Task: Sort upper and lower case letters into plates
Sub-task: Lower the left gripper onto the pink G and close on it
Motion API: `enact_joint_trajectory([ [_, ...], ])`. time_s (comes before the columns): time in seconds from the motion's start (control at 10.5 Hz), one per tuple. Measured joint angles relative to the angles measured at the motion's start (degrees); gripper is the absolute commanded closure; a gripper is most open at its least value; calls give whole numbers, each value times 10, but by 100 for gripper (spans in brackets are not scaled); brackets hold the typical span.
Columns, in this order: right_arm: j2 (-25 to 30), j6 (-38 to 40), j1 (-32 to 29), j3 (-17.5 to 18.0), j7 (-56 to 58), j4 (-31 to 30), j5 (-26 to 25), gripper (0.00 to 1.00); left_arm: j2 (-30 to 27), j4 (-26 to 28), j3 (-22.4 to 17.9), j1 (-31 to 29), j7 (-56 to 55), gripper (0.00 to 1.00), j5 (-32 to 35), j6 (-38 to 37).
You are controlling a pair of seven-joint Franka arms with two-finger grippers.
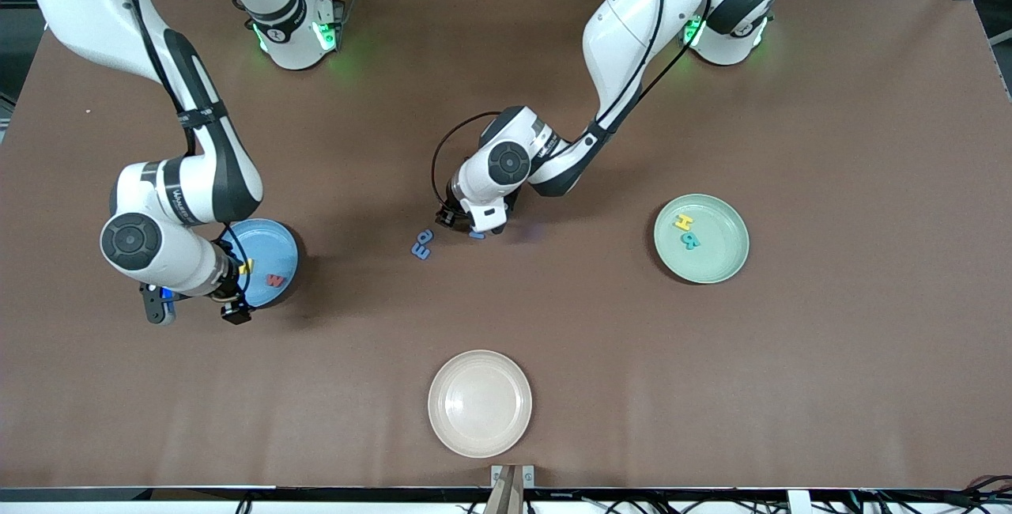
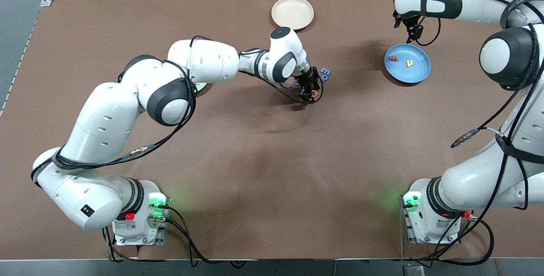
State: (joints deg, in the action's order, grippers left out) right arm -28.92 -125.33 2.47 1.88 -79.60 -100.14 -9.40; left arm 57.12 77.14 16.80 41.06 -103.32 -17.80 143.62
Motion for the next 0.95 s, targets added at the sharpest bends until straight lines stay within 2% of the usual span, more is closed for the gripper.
enact_joint_trajectory([
  [0.1, 0, 0, 0, 0, 0, 0, 0, 0, 0, 0, 0, 0, 0, 53, 0, 0],
  [0.29, 0, 0, 0, 0, 0, 1, 0, 0, 0, 0, 0, 0, 0, 69, 0, 3],
  [0.48, 0, 0, 0, 0, 0, 1, 0, 0, -4, 1, 0, -1, 0, 75, 0, 3],
  [0.95, 0, 0, 4, 3, 0, 5, 0, 0, -4, 2, 0, -1, 0, 81, 0, 3],
])
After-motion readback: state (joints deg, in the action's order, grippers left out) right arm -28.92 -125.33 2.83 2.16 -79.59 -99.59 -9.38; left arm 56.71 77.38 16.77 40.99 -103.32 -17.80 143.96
